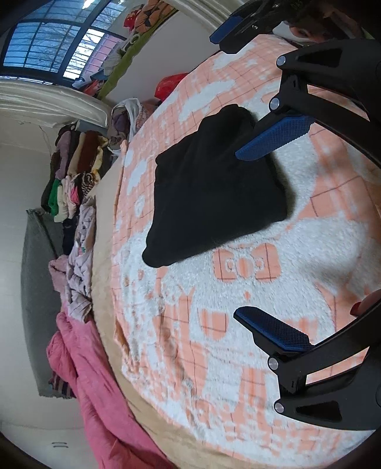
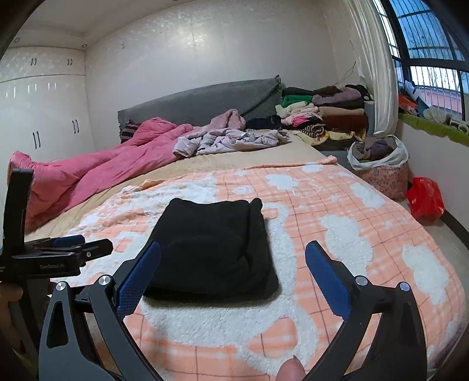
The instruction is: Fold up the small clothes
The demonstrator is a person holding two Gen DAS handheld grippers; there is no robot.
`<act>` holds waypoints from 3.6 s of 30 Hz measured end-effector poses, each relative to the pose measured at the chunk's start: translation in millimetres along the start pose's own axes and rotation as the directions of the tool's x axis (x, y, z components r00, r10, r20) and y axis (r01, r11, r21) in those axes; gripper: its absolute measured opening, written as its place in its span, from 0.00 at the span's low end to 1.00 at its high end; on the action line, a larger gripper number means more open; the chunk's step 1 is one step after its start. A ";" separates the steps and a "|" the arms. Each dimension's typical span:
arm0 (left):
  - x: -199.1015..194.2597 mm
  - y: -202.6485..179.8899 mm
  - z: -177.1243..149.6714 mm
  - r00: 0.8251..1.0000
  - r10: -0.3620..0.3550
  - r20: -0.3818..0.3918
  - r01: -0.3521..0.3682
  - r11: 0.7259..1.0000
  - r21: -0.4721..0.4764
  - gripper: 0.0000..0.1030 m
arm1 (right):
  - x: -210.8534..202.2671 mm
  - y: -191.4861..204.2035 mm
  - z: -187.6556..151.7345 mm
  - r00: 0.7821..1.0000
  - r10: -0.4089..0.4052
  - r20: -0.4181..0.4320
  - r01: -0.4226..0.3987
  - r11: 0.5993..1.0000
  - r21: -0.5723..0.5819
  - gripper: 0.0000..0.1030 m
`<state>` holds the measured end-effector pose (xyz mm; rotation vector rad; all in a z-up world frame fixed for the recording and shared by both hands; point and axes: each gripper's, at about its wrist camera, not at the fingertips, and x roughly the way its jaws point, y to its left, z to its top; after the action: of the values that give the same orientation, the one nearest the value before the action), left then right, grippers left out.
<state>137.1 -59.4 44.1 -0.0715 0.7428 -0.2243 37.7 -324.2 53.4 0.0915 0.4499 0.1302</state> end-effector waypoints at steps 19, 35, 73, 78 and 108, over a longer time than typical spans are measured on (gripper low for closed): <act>-31.3 6.4 -66.4 0.999 0.008 -0.037 -0.007 1.000 0.027 0.91 | -20.0 17.2 -54.9 0.990 -0.065 -0.126 0.061 0.997 -0.040 0.96; -21.6 18.3 -100.1 0.993 0.030 -0.110 -0.032 0.999 -0.012 0.91 | -12.0 18.8 -81.0 0.974 -0.098 -0.203 0.085 0.994 -0.073 0.96; -32.6 14.0 -95.7 0.993 0.060 -0.100 -0.060 0.998 0.001 0.91 | -14.8 20.3 -80.1 0.975 -0.098 -0.198 0.085 0.994 -0.075 0.96; -35.8 13.3 -95.7 0.993 0.067 -0.101 -0.067 0.998 0.002 0.91 | -15.9 20.7 -79.7 0.976 -0.097 -0.196 0.084 0.994 -0.075 0.96; -37.0 13.3 -95.2 0.992 0.073 -0.099 -0.072 0.997 0.019 0.91 | -16.9 21.0 -81.0 0.974 -0.103 -0.199 0.089 0.993 -0.078 0.96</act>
<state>48.5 -36.6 -3.4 -0.0182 0.8417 -0.1653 -15.1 -301.2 -9.6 -0.0112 0.6525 0.0598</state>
